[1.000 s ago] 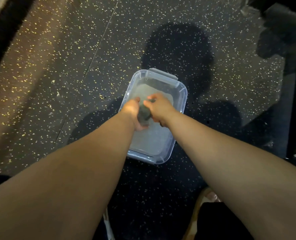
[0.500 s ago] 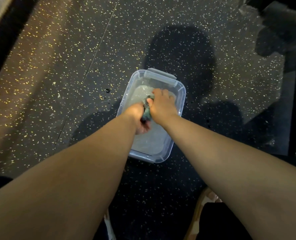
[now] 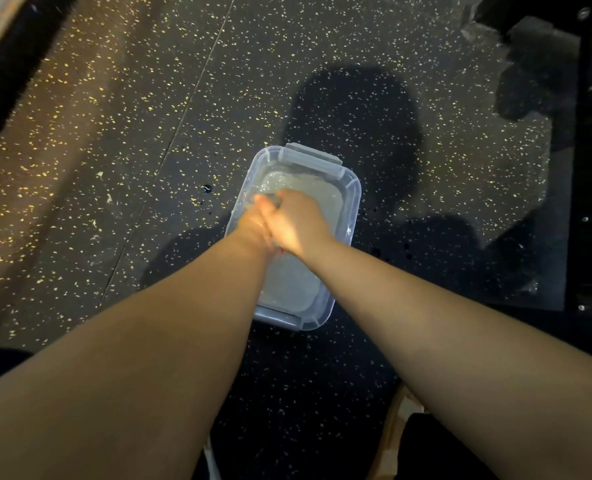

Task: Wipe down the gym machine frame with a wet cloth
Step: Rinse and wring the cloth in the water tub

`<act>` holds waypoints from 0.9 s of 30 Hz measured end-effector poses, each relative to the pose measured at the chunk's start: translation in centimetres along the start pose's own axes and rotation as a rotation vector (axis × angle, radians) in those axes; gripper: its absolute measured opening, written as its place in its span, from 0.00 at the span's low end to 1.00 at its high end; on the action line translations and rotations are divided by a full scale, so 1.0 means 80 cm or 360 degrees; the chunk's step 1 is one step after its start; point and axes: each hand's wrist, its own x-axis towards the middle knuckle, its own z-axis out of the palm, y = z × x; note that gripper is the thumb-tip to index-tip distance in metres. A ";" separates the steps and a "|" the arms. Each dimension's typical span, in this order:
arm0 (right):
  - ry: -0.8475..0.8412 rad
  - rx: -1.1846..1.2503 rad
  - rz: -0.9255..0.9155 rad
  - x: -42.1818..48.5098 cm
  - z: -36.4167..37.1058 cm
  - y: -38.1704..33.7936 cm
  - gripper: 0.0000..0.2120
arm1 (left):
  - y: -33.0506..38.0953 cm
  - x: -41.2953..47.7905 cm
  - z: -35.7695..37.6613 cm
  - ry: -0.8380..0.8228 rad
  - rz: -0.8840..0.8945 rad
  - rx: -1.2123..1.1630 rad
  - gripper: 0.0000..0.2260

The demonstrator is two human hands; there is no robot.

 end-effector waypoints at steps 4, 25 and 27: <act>0.0093 -0.0215 0.0025 0.013 -0.006 0.029 0.16 | 0.004 -0.017 -0.003 0.0051 -0.0225 0.0507 0.15; -0.0438 -0.0079 -0.0108 -0.019 -0.155 0.006 0.20 | 0.049 -0.078 0.007 -0.0009 0.0678 0.1999 0.20; -0.0604 -0.0170 -0.0083 -0.025 -0.155 0.012 0.29 | 0.065 -0.098 0.018 -0.0116 0.0700 0.2150 0.27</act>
